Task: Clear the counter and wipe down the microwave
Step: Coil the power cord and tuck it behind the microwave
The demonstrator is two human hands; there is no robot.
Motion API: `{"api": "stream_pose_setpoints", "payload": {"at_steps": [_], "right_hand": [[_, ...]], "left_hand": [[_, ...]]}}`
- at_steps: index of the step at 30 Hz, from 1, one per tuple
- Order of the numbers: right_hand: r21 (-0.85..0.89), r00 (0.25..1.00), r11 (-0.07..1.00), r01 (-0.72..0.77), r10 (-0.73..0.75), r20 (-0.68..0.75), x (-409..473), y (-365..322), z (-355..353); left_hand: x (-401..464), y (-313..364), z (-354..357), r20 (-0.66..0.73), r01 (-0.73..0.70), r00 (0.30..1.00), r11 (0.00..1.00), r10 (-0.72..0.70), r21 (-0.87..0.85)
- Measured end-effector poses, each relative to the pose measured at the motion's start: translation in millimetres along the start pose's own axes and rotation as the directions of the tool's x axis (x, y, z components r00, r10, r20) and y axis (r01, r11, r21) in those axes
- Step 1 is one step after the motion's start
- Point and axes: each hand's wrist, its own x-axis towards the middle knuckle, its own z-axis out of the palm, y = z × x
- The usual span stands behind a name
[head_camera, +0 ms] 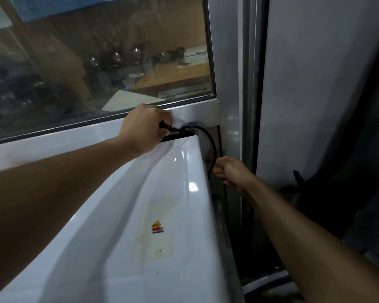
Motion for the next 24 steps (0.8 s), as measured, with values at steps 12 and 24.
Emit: {"api": "stream_pose_setpoints", "payload": {"at_steps": [12, 24], "right_hand": [[-0.08, 0.999, 0.996, 0.028, -0.03, -0.026, -8.3, -7.2, -4.6], [-0.359, 0.962, 0.911, 0.205, -0.255, -0.097, -28.2, -42.5, -19.8]], "left_hand": [[-2.1, -6.2, 2.1, -0.006, 0.029, 1.0, 1.0, -0.029, 0.006], [-6.1, -12.7, -1.5, 0.011, 0.108, 0.994, 0.993, -0.108, -0.055]]}}
